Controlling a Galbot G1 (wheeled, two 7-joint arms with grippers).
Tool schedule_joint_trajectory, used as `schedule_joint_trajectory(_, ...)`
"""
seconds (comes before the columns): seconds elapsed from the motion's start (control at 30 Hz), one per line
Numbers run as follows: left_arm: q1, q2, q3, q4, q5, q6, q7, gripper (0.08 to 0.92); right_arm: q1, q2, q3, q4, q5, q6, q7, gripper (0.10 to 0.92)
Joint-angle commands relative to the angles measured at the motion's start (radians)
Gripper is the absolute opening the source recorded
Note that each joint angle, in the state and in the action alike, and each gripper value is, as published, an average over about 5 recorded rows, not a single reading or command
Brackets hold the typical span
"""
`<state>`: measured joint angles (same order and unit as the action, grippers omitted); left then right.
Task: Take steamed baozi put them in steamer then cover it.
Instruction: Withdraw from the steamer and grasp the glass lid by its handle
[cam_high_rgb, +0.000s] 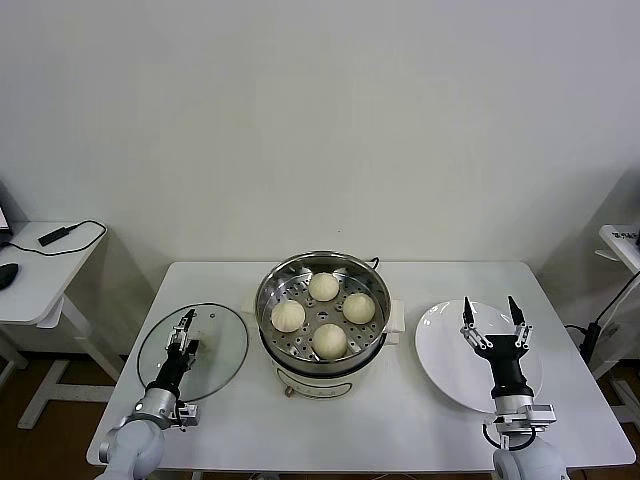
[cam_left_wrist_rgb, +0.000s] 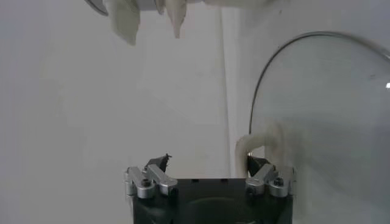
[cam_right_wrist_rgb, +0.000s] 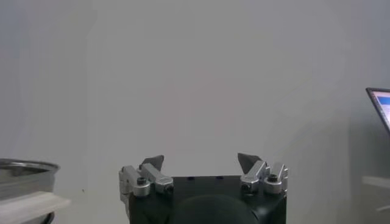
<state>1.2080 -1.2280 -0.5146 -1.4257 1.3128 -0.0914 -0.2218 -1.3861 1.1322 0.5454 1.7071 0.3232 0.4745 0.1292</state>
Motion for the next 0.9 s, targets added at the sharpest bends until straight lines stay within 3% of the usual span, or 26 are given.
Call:
schedule_joint_trajectory(0.03,-0.024,-0.002,0.001,0.039,0.013,0.002,0.004,0.817,-0.002,-0.001,0.004,0.007,-0.002,-0.001,0.002,0.823)
schedule_joint_trajectory(0.23,-0.024,-0.006,-0.001,0.056,0.01,-0.002,0.005,0.684,0.001,-0.002,0.003,0.01,-0.004,-0.003,0.003,0.823)
schedule_joint_trajectory(0.77,-0.006,-0.001,-0.002,0.027,-0.082,0.016,0.011,0.207,0.003,0.002,0.001,0.015,-0.016,0.009,0.002,0.823)
schedule_joint_trajectory(0.9,0.023,0.007,-0.006,-0.043,-0.147,0.017,0.014,0.188,0.004,0.005,-0.001,0.016,-0.027,0.014,0.002,0.823)
